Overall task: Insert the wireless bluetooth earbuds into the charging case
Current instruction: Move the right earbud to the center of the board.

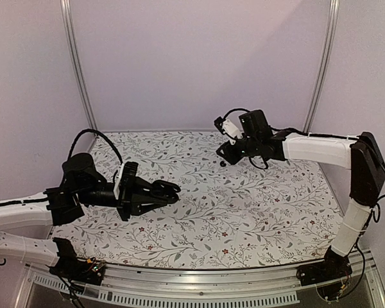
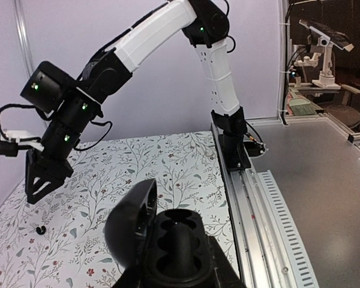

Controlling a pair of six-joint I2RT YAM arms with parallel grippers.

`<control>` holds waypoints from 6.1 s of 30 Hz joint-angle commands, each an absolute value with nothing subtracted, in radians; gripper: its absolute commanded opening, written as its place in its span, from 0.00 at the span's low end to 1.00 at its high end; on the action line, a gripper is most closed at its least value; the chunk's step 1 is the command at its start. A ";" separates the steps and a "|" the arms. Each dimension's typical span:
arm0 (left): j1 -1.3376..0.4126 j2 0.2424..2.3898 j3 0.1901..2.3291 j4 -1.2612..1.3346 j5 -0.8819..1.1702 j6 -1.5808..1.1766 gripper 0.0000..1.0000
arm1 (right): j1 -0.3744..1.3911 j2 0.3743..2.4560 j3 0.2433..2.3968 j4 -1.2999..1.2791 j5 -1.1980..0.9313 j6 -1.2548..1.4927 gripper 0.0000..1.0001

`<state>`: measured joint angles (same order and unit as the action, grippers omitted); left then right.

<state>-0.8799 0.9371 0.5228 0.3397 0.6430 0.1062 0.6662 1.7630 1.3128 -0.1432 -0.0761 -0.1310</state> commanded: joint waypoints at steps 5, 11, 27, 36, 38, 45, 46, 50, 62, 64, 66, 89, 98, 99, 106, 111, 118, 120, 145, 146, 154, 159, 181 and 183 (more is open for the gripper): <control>-0.862 0.911 0.515 0.358 0.635 0.110 0.00 | 0.658 2.061 1.525 -0.162 -0.028 -0.126 0.29; -0.862 0.904 0.512 0.356 0.629 0.110 0.00 | 0.637 2.176 1.590 -0.165 -0.036 -0.138 0.29; -0.862 0.908 0.514 0.356 0.630 0.115 0.00 | 0.590 2.310 1.659 -0.156 -0.008 -0.158 0.29; -0.863 0.911 0.513 0.351 0.629 0.121 0.00 | 0.566 2.338 1.669 -0.148 -0.005 -0.168 0.29; -0.862 0.911 0.514 0.351 0.630 0.122 0.00 | 0.560 2.335 1.670 -0.144 -0.006 -0.169 0.29; -0.862 0.914 0.514 0.348 0.628 0.122 0.00 | 0.541 2.339 1.676 -0.140 -0.005 -0.176 0.28; -0.862 0.914 0.515 0.348 0.629 0.123 0.00 | 0.538 2.341 1.677 -0.140 -0.005 -0.175 0.28; -0.862 0.913 0.515 0.347 0.628 0.120 0.00 | 0.526 2.340 1.677 -0.140 -0.005 -0.173 0.25; -0.863 0.912 0.514 0.347 0.624 0.123 0.00 | 0.493 2.346 1.684 -0.149 0.062 -0.183 0.10; -0.862 0.911 0.513 0.347 0.623 0.123 0.00 | 0.492 2.347 1.686 -0.145 0.064 -0.188 0.08; -0.862 0.909 0.513 0.347 0.623 0.123 0.00 | 0.490 2.348 1.688 -0.143 0.062 -0.190 0.04; -0.862 0.896 0.511 0.337 0.619 0.126 0.00 | 0.480 2.180 1.644 -0.137 -0.043 -0.184 0.00; -0.862 0.896 0.512 0.339 0.620 0.126 0.00 | 0.467 2.248 1.712 -0.231 -0.053 -0.226 0.26; -0.862 0.897 0.512 0.340 0.621 0.127 0.00 | 0.466 2.254 1.712 -0.233 -0.056 -0.229 0.27; -0.862 0.893 0.511 0.338 0.620 0.127 0.00 | 0.451 2.304 1.723 -0.227 -0.080 -0.238 0.34; -0.862 0.896 0.511 0.337 0.618 0.128 0.00 | 0.434 2.344 1.748 -0.217 -0.083 -0.239 0.40; -0.863 0.902 0.511 0.340 0.620 0.131 0.00 | 0.424 2.386 1.822 -0.235 -0.082 -0.247 0.43; -0.862 0.901 0.512 0.341 0.620 0.131 0.00 | 0.424 2.404 1.840 -0.249 -0.092 -0.257 0.41; -0.863 0.894 0.516 0.337 0.622 0.139 0.00 | 0.416 2.426 1.854 -0.385 -0.209 -0.229 0.20; -0.862 0.894 0.517 0.337 0.622 0.139 0.00 | 0.416 2.417 1.838 -0.380 -0.217 -0.229 0.17; -0.863 0.891 0.516 0.336 0.621 0.139 0.00 | 0.426 2.322 1.720 -0.382 -0.281 -0.202 0.16; -0.863 0.892 0.516 0.337 0.626 0.139 0.00 | 0.437 2.246 1.594 -0.351 -0.325 -0.166 0.17; -0.863 0.887 0.514 0.333 0.619 0.146 0.00 | 0.867 1.793 0.929 0.030 -0.495 0.320 0.24; -0.863 0.889 0.515 0.333 0.619 0.146 0.00 | 0.876 1.782 0.935 0.006 -0.470 0.319 0.28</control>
<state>-0.8780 0.8959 0.5224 0.3267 0.6193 0.1310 0.8646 1.8385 0.9360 -0.0647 -0.5133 0.2260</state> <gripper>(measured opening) 0.220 0.248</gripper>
